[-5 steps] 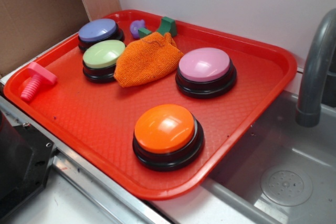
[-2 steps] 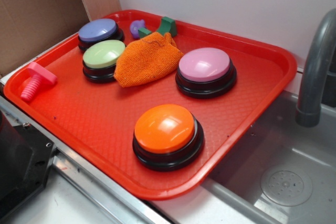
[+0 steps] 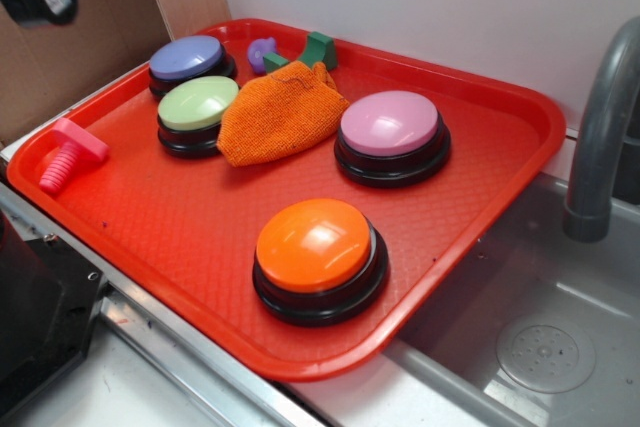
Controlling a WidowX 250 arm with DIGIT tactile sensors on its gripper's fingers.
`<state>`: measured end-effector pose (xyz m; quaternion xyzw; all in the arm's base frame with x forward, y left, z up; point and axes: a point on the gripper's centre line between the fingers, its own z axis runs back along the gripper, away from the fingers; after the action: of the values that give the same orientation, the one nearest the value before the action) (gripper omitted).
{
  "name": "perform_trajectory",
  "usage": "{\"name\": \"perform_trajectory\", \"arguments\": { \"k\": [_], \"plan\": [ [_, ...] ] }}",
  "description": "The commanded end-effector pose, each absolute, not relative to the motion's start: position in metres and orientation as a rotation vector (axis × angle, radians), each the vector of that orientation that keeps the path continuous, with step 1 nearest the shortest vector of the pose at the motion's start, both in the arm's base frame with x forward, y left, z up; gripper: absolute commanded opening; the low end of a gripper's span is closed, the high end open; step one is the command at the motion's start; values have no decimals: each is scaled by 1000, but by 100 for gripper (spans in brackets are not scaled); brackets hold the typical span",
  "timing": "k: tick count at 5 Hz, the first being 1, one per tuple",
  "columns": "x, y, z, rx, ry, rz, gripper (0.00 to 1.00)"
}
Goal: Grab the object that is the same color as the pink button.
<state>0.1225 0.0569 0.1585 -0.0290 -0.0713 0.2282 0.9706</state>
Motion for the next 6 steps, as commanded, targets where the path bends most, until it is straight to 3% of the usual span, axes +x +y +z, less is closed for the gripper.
{"name": "perform_trajectory", "arguments": {
  "k": [1,2,3,5,6],
  "plan": [
    [126,111,87,-6,-229,635,100],
    [130,133,57,8,-225,651,100],
    [139,145,37,66,-245,638,100],
    [142,141,21,42,-225,514,100],
    [143,139,16,49,-234,500,42]
  ]
}}
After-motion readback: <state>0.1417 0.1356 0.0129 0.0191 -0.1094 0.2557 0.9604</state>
